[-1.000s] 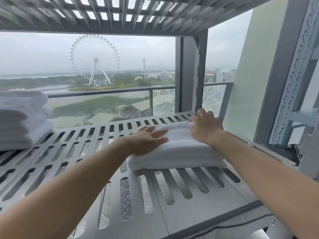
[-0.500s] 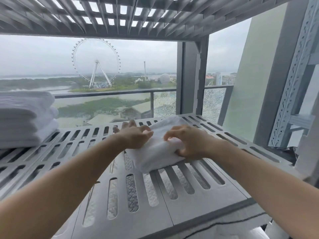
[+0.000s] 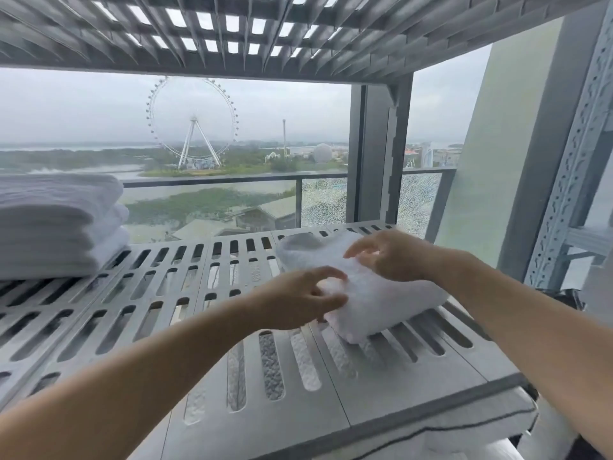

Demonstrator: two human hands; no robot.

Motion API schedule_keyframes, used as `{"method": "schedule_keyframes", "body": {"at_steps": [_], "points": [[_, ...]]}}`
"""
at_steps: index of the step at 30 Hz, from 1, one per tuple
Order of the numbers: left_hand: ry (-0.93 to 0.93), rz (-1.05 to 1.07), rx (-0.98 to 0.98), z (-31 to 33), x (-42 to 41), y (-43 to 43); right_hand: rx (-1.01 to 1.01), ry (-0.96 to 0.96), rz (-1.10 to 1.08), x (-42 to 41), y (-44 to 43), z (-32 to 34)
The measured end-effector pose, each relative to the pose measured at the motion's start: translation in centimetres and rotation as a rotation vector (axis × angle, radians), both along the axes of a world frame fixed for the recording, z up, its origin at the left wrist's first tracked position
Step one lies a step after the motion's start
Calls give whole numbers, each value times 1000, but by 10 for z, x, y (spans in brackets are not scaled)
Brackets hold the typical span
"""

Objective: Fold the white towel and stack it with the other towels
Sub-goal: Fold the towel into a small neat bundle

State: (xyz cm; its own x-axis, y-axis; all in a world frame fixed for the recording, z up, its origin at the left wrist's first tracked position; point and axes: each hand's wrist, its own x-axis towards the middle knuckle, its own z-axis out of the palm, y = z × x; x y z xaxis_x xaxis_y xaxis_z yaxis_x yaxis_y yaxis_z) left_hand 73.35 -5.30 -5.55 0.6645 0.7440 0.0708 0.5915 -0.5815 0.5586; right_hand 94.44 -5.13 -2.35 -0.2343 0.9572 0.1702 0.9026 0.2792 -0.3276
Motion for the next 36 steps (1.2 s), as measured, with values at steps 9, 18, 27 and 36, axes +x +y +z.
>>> {"method": "schedule_keyframes", "body": {"at_steps": [9,18,27,36], "points": [[502,-6,556,1,-14,68,-116,-268,-120,-33,-10,-27],[531,47,880,7,3,56,0,-187,13,36,0,-8],[559,-34,712,12,-2,46,144,-66,38,39,9,-38],[449,40,1059,12,-26,67,258,-34,40,49,23,-59]]}}
